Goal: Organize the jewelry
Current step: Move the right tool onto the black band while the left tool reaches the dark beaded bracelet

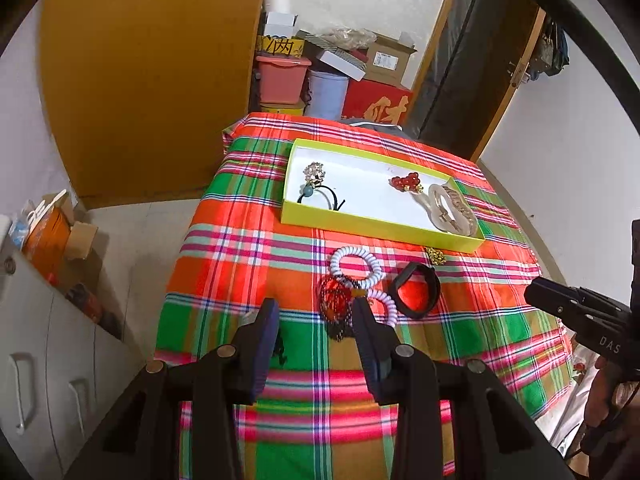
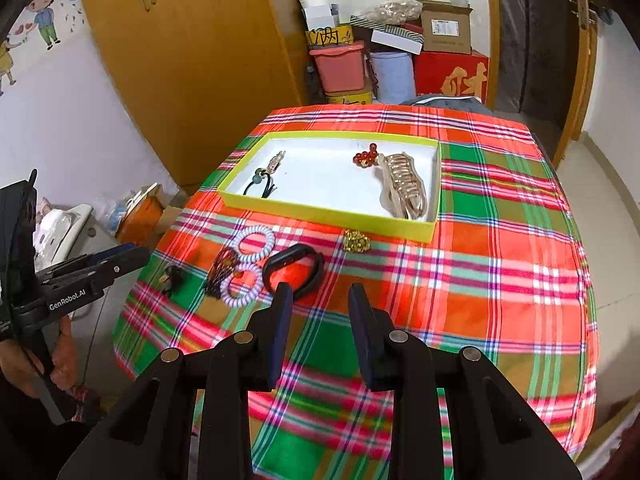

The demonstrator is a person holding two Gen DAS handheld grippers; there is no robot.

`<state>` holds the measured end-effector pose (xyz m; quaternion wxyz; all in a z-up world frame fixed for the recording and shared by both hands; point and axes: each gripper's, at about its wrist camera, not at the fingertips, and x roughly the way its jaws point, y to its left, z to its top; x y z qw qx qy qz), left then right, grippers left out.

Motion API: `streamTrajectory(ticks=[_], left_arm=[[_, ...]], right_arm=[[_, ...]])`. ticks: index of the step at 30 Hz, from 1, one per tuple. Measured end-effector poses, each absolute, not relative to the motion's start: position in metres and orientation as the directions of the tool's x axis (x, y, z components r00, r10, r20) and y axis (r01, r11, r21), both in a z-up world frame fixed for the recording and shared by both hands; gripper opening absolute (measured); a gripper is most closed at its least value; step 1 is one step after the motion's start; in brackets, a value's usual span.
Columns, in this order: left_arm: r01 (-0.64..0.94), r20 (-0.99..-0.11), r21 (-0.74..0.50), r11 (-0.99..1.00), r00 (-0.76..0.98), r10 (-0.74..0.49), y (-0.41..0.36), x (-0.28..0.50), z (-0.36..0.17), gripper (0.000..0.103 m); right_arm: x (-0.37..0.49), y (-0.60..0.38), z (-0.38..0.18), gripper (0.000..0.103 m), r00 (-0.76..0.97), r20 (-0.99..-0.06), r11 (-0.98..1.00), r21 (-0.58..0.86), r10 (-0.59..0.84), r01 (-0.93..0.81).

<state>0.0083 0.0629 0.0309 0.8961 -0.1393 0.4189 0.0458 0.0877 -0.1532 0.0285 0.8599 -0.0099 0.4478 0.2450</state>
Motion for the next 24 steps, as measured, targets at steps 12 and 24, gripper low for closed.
streamTrajectory(ticks=[12, 24], left_arm=[[-0.212, -0.765, -0.229, 0.950, 0.642, -0.041, 0.075, -0.006, 0.024, 0.038], [-0.149, -0.789, -0.253, 0.956, 0.604, -0.114, 0.061, 0.028, 0.000, 0.038]], right_arm=[[0.083, -0.147, 0.015, 0.030, 0.445, -0.795, 0.876, 0.212, 0.412, -0.434], [0.112, -0.133, -0.009, 0.030, 0.401, -0.824, 0.875, 0.215, 0.401, -0.434]])
